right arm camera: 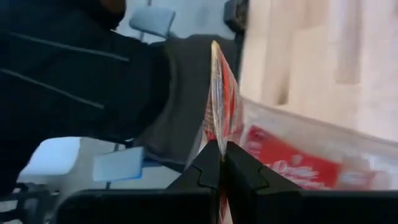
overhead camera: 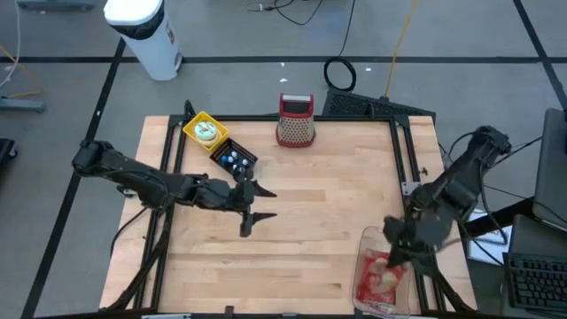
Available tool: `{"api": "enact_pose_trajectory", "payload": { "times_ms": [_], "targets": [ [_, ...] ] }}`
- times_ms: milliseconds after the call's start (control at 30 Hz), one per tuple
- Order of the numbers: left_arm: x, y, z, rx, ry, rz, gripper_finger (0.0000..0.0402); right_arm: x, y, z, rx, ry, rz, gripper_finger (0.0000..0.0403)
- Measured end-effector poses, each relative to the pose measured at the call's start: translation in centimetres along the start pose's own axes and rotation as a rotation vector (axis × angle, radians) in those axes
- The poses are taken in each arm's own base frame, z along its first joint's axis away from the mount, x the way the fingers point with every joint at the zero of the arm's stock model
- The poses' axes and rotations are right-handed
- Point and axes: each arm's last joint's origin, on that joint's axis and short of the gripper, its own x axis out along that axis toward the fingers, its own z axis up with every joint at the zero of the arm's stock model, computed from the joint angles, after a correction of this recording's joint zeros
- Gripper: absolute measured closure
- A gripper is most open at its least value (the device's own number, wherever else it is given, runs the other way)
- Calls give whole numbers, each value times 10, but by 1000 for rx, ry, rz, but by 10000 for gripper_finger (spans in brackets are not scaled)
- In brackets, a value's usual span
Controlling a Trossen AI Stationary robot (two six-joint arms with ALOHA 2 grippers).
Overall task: Pick & Place Food Item
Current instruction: Put the red popcorn bag into the transparent bin
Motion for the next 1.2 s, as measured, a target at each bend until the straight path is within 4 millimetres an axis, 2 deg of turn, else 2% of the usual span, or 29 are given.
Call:
{"api": "enact_pose_trajectory", "payload": {
  "times_ms": [167,400,533,633,867,1200],
  "targets": [
    [-1,-6,0,13,-3,-24,144,30,9,-14,77,55,-62,403],
    [-2,-7,0,18,-8,-23,144,64,-1,-37,130,112,-132,403],
    [-1,-6,2,18,-23,-18,144,76,-8,-46,155,96,-94,403],
    [-1,-5,2,26,-28,-14,144,81,-19,-53,177,117,-134,402],
    [0,0,3,14,-29,3,144,82,-39,-66,283,132,-190,367],
    [0,1,3,11,-29,6,144,61,-50,-71,303,66,-140,258]
  ]
}}
